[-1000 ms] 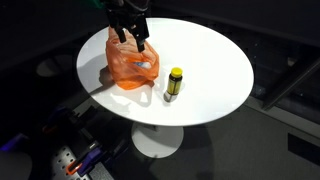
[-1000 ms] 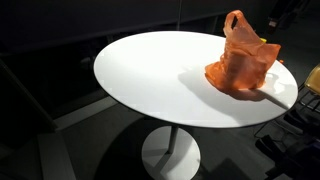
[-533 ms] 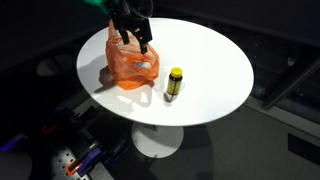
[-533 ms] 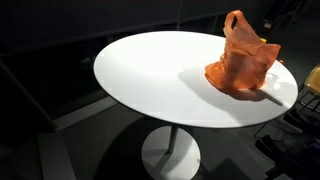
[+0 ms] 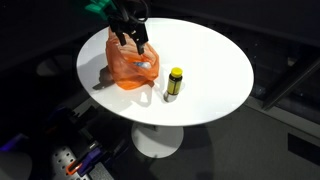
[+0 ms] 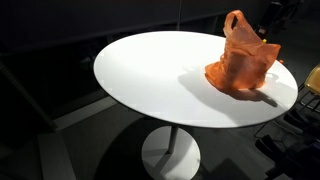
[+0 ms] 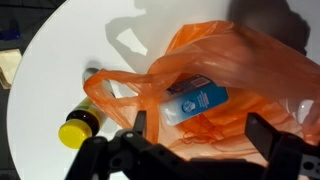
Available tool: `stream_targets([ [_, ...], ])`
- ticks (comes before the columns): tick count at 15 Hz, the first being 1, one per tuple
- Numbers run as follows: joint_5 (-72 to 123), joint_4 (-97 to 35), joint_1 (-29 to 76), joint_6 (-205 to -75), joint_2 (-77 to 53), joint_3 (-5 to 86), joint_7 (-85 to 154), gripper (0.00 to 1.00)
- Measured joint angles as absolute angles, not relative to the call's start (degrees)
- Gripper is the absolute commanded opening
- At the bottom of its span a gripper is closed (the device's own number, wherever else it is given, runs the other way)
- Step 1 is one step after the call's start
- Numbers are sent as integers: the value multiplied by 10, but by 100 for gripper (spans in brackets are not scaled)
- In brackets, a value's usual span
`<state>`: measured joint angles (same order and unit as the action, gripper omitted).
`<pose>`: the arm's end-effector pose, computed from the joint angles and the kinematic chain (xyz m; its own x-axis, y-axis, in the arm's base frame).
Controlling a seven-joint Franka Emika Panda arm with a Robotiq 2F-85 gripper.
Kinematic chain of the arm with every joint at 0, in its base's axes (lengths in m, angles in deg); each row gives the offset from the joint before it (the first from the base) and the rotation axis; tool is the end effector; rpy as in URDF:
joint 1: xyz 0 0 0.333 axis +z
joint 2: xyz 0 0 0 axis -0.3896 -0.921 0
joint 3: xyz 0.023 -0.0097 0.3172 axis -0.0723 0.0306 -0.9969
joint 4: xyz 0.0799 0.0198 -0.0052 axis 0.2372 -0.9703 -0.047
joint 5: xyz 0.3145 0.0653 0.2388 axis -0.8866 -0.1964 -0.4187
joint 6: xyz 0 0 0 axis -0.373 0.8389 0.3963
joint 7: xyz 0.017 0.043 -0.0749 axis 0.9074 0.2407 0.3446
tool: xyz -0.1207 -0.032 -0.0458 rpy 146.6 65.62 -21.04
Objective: Pick up the white medicine bottle form the orange plastic bag and slide the brown medicine bottle with a yellow lid forward, place the white medicine bottle on the table next to the brown medicine bottle
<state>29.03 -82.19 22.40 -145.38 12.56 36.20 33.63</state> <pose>0.4678 -0.0017 0.3111 0.9965 -0.0106 0.0829 -0.0163 -0.9975 0.0685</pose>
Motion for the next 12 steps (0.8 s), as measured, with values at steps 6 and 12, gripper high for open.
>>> stream_targets([
  [6,290,-838,235,-1499,100,355,347,100],
  [12,277,-847,241,-1508,83,354,370,100],
])
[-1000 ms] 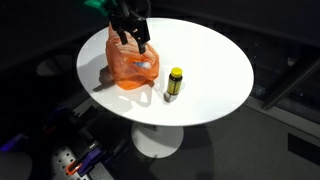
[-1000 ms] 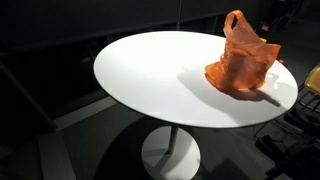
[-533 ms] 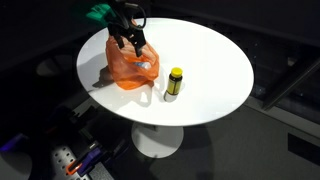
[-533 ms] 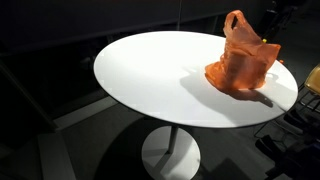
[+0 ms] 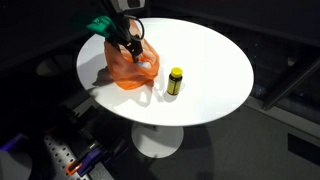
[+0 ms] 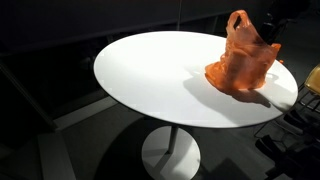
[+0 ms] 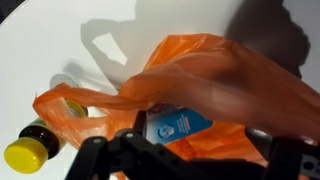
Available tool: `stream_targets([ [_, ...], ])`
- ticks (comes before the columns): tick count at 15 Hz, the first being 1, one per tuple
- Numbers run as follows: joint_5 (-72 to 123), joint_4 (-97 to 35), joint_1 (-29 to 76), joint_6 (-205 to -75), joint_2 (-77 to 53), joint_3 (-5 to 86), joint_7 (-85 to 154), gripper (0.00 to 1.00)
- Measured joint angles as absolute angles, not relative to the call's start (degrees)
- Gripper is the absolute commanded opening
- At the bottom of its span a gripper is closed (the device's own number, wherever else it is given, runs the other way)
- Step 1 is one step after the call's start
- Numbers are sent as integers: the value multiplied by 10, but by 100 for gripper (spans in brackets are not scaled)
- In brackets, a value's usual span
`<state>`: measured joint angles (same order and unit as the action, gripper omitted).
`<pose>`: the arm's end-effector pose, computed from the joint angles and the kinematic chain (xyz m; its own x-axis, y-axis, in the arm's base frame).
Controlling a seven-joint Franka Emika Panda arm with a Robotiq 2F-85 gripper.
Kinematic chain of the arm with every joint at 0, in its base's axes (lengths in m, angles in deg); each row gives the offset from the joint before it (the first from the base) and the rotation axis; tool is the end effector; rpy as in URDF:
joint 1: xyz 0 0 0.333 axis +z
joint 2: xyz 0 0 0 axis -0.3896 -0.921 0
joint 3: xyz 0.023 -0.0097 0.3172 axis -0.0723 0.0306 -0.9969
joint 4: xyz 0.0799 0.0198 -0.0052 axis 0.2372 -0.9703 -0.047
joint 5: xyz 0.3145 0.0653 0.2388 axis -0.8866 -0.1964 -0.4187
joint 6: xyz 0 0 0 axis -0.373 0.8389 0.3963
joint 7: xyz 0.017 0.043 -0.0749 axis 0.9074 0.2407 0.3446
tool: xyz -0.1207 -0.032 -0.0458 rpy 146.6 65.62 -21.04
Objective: Pick up the white medicine bottle form the orange plastic bag and slide the brown medicine bottle with a yellow lid forward, place the white medicine bottle on the table next to the brown medicine bottle
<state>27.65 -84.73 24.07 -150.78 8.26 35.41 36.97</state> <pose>0.4596 0.0197 0.2669 0.9956 0.0766 0.0542 0.0739 -0.9960 0.0500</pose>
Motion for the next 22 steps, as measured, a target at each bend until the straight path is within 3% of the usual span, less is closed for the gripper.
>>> stream_targets([
  [22,149,-876,262,-1444,104,354,492,100],
])
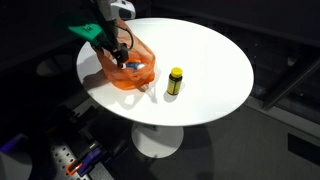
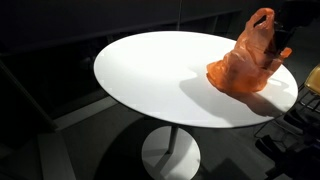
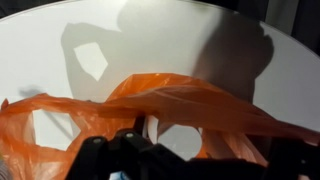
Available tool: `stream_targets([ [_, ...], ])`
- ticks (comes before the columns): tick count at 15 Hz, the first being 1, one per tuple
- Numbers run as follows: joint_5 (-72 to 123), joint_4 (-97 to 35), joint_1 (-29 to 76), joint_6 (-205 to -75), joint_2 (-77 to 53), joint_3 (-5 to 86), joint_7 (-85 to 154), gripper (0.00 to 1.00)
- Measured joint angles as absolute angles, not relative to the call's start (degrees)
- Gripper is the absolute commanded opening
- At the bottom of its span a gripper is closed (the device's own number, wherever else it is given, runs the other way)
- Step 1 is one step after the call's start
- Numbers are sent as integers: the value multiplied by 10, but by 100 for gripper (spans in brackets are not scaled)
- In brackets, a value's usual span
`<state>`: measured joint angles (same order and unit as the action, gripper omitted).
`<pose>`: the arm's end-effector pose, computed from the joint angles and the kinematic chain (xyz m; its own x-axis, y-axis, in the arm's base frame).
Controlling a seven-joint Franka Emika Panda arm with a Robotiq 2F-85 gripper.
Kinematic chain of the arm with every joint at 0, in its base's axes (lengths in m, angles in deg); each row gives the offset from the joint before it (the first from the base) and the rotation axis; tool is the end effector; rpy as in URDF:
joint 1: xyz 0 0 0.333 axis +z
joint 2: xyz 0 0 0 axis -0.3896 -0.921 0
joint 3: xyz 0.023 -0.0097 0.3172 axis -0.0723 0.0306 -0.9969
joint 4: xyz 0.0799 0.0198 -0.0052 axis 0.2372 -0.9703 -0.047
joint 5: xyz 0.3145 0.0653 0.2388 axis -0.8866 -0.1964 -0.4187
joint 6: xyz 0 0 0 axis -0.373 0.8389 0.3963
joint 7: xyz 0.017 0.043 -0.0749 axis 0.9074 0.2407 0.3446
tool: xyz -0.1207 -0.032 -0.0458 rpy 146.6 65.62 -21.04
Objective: Pick up the white medicine bottle form the orange plastic bag and slide the brown medicine bottle with a yellow lid forward, place the white medicine bottle on the table next to the brown medicine bottle
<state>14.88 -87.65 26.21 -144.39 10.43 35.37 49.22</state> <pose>0.4262 0.0374 0.2543 0.9866 0.1523 -0.0589 0.1465 -0.9849 -0.0928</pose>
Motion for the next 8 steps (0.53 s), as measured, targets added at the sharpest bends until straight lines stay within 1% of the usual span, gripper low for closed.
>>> stream_targets([
  [8,158,-876,265,-1436,110,353,492,100],
])
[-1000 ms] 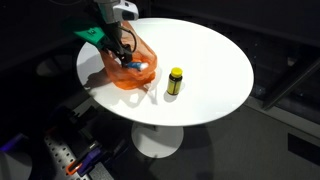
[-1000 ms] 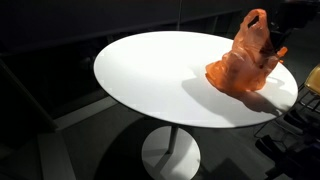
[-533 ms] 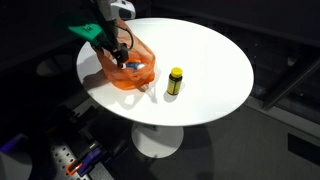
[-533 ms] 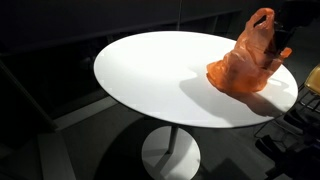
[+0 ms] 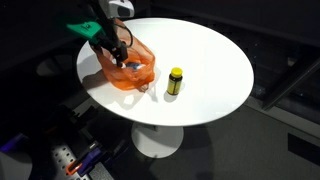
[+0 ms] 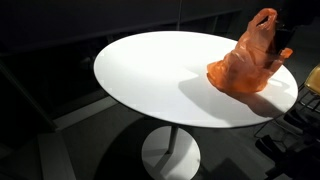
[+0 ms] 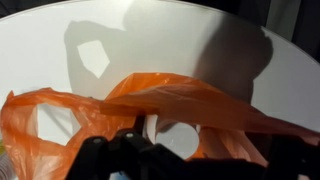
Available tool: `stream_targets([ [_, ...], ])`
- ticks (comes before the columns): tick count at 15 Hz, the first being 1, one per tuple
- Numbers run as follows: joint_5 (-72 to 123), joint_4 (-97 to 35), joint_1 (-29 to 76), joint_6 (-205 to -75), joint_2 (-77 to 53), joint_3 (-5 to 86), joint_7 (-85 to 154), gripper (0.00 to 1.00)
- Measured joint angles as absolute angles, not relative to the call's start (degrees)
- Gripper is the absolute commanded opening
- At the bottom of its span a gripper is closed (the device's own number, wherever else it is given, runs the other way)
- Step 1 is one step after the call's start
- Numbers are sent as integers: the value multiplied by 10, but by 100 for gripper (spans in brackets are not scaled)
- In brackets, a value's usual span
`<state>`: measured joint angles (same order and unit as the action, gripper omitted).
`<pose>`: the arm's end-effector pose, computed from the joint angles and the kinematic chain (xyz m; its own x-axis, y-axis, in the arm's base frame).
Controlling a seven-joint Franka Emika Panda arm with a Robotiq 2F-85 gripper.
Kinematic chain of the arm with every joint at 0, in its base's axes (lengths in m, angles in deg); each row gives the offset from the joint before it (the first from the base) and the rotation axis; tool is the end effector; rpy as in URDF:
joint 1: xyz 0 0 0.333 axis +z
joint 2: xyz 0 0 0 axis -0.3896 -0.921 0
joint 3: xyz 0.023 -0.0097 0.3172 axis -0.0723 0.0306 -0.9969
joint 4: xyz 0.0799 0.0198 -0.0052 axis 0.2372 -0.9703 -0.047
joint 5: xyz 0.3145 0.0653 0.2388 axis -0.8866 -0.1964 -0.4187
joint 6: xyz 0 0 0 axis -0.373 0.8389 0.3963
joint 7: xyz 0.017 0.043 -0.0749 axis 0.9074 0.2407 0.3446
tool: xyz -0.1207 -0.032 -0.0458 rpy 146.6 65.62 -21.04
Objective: Pick up the white medicine bottle form the orange plastic bag and slide the brown medicine bottle with a yellow lid forward, place the white medicine bottle on the table next to the brown medicine bottle
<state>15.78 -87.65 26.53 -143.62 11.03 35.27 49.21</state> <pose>0.4248 0.0403 0.2577 0.9831 0.1722 -0.0624 0.1667 -0.9824 -0.0845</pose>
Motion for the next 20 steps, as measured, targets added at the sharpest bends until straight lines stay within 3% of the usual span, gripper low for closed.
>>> stream_targets([
  [11,205,-876,264,-1481,106,353,473,100],
  [14,206,-877,264,-1483,104,353,473,66],
  [20,214,-877,264,-1483,103,353,473,19],
])
